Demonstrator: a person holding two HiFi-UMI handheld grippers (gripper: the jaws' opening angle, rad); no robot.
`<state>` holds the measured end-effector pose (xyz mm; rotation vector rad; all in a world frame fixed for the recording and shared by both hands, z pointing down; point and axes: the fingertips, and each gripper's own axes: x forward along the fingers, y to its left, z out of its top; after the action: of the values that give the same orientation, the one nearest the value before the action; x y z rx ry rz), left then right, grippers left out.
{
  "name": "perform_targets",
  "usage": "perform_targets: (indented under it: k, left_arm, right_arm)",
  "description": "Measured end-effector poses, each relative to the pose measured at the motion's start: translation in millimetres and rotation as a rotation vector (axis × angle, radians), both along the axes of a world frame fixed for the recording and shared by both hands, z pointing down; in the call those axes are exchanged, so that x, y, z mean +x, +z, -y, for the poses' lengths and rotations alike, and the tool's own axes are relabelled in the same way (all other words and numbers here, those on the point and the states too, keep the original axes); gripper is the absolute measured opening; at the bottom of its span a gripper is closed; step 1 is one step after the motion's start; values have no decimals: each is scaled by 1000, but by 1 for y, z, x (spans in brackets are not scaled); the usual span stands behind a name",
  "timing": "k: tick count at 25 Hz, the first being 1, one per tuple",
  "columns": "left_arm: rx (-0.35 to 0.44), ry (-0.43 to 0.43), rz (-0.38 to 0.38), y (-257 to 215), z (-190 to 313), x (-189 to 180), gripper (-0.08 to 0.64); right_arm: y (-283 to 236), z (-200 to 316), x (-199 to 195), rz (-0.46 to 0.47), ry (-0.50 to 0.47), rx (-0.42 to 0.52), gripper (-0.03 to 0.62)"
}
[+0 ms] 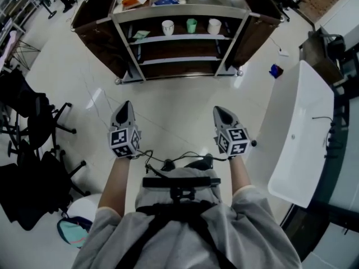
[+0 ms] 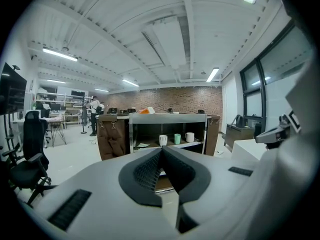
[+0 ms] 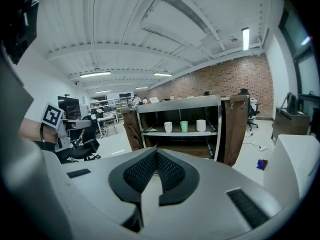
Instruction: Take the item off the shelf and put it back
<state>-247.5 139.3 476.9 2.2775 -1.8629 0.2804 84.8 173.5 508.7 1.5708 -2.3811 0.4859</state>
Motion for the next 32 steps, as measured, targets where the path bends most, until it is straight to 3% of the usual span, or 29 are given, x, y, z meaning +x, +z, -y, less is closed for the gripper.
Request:
perform_targets:
  k: [9, 16, 24, 32]
  left_arm:
    - [-4, 67, -2, 0, 11, -24, 5]
    - [-10, 54, -18, -1, 31, -22, 5]
    - [-28, 27, -11, 4, 78, 2, 5]
    - [-54, -1, -8, 8, 153, 57, 5]
  right_arm:
    - [-6, 11, -32, 9, 37, 21, 9]
    - [-12, 47, -42, -6, -14, 26, 9]
    - [-2, 116, -32, 15, -77, 11, 9]
    - [5, 197, -6, 13, -154, -19, 9]
